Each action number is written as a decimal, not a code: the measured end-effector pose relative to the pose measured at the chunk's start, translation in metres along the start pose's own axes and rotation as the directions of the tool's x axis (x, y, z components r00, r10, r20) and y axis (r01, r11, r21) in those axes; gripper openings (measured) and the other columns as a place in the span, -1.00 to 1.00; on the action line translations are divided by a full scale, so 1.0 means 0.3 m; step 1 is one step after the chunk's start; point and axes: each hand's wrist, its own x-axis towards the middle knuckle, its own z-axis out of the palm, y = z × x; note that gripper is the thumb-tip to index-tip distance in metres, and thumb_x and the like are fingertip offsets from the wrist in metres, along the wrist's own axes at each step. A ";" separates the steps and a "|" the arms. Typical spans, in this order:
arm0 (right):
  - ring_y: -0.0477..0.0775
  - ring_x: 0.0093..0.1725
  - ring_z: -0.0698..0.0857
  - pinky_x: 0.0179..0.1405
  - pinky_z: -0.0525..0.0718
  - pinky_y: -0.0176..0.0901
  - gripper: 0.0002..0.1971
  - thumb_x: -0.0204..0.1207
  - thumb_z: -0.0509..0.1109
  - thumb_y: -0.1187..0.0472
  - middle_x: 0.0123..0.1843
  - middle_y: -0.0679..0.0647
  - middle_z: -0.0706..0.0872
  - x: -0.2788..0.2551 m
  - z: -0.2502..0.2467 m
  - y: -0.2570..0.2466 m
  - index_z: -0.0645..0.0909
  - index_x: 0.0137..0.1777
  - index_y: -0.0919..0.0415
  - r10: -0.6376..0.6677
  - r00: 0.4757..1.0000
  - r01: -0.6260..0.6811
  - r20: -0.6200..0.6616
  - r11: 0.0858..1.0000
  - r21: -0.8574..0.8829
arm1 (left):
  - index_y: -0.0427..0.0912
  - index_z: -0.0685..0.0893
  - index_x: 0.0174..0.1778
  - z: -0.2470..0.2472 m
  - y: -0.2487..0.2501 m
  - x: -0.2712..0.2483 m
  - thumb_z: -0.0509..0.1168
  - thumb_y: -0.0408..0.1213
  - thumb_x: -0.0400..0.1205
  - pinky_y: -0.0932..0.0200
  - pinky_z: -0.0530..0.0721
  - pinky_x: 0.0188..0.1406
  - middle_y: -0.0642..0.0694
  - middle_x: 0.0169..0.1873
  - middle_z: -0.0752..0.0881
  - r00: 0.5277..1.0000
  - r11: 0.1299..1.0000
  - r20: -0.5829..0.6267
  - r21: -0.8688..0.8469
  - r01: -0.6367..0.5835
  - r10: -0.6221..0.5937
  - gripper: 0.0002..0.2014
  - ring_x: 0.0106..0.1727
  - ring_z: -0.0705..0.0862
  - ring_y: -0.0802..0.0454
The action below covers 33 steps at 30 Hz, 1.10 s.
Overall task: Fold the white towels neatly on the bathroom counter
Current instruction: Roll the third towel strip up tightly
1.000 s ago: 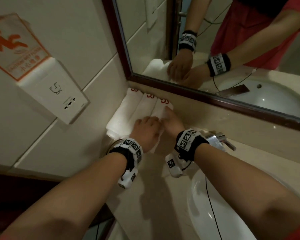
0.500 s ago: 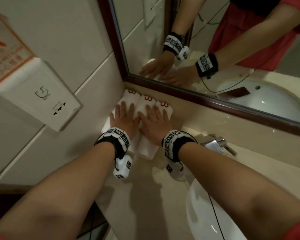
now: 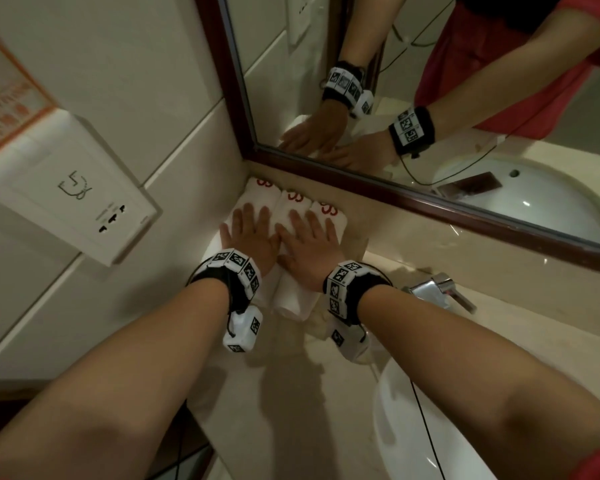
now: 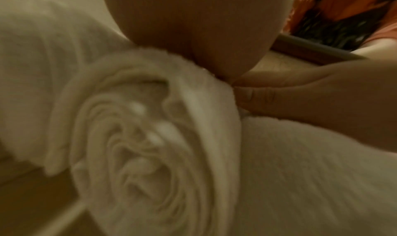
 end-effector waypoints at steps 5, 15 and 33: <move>0.19 0.69 -0.29 0.63 -0.27 0.30 -0.33 0.64 -0.05 -0.29 0.74 0.00 -0.26 0.020 -0.031 0.033 -0.15 0.69 -0.19 0.033 0.998 -0.033 -0.044 0.999 -0.008 | 0.06 -0.06 0.71 -0.020 0.028 0.037 -0.05 0.06 0.73 -0.31 -0.01 0.62 -0.18 0.70 -0.09 0.990 0.998 -0.127 0.011 -0.068 0.068 -0.38 0.69 -0.05 -0.20; 0.21 0.69 -0.33 0.62 -0.31 0.31 -0.35 0.66 -0.10 -0.26 0.73 0.03 -0.28 0.017 -0.034 0.007 -0.17 0.70 -0.15 0.051 0.999 -0.051 -0.012 0.999 -0.006 | 0.12 -0.11 0.71 -0.024 0.017 0.043 -0.14 0.08 0.75 -0.31 -0.16 0.63 -0.11 0.70 -0.22 0.996 0.996 0.000 -0.022 -0.085 0.085 -0.42 0.71 -0.19 -0.14; 0.23 0.70 -0.21 0.64 -0.21 0.30 -0.34 0.66 0.01 -0.22 0.74 0.07 -0.21 -0.073 0.015 -0.078 -0.11 0.70 -0.13 -0.016 1.000 0.016 0.006 0.999 0.032 | 0.07 -0.05 0.70 0.031 -0.061 -0.133 -0.05 0.10 0.73 -0.29 0.03 0.61 -0.10 0.71 -0.11 0.997 1.000 -0.074 -0.012 -0.010 0.009 -0.38 0.70 -0.07 -0.16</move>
